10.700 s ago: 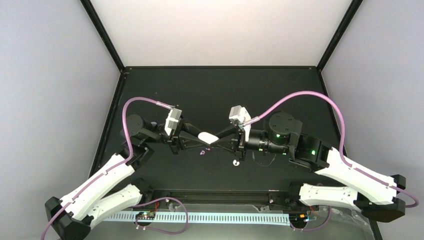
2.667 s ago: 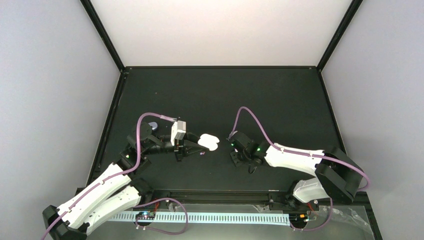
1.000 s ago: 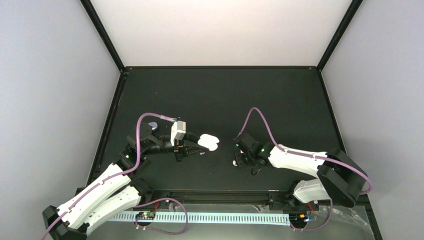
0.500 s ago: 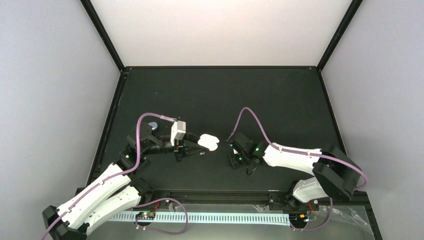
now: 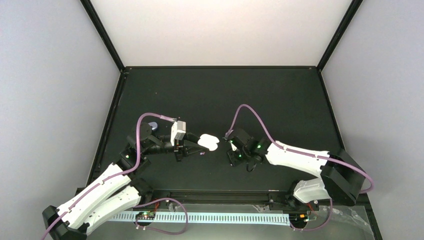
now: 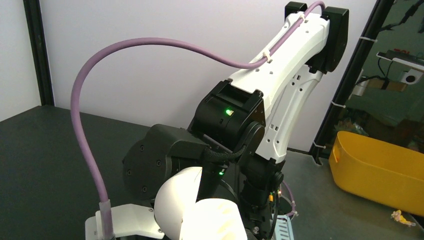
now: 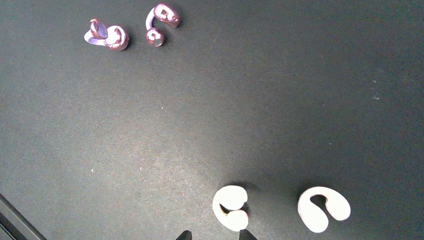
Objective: Insert the wireless bluetooth earbuds into the charging case
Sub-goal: Pick up the earbud from the center of the board.
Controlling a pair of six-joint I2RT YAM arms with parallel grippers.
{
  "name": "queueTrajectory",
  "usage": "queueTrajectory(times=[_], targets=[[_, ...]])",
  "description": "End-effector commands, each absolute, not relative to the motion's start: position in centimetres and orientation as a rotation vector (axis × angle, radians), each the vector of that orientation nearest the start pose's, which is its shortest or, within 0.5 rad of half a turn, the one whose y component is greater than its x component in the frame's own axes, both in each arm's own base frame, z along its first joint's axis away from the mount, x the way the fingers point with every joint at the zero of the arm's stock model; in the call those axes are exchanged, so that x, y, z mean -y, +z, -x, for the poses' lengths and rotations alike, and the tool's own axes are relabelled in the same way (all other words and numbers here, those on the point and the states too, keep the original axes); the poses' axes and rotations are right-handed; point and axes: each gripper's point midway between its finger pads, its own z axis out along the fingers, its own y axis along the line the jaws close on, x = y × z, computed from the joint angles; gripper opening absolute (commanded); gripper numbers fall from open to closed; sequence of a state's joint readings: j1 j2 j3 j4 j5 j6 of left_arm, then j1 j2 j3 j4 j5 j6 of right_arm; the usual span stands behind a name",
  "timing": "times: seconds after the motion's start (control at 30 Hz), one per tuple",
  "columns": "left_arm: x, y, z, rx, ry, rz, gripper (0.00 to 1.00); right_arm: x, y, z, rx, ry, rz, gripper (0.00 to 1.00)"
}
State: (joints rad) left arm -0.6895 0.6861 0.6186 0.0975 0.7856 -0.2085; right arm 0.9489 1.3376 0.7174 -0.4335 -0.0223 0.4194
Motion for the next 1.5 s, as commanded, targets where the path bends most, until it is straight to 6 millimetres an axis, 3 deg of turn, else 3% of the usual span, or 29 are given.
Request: queueTrajectory(times=[0.0,0.27,0.7,1.2,1.47], targets=[[25.7,34.2,-12.1,-1.321,-1.262,-1.028,0.02,-27.2,6.7,-17.9,-2.600,0.529,0.791,0.24],[25.7,34.2,-12.1,-1.319,-1.263,-1.030,0.01,-27.8,5.1,-17.5,-2.651,0.544,0.809,0.25],[25.7,34.2,-12.2,-1.322,-1.259,-1.028,0.01,-26.7,3.2,-18.1,-2.685,0.429,0.768,0.25],[25.7,34.2,-12.2,-1.322,-1.259,-1.027,0.02,-24.7,2.8,-18.8,-2.685,0.298,0.701,0.28],[25.7,34.2,-12.2,-1.322,-1.258,-1.027,0.02,-24.3,3.4,-19.3,-2.659,0.273,0.676,0.19]])
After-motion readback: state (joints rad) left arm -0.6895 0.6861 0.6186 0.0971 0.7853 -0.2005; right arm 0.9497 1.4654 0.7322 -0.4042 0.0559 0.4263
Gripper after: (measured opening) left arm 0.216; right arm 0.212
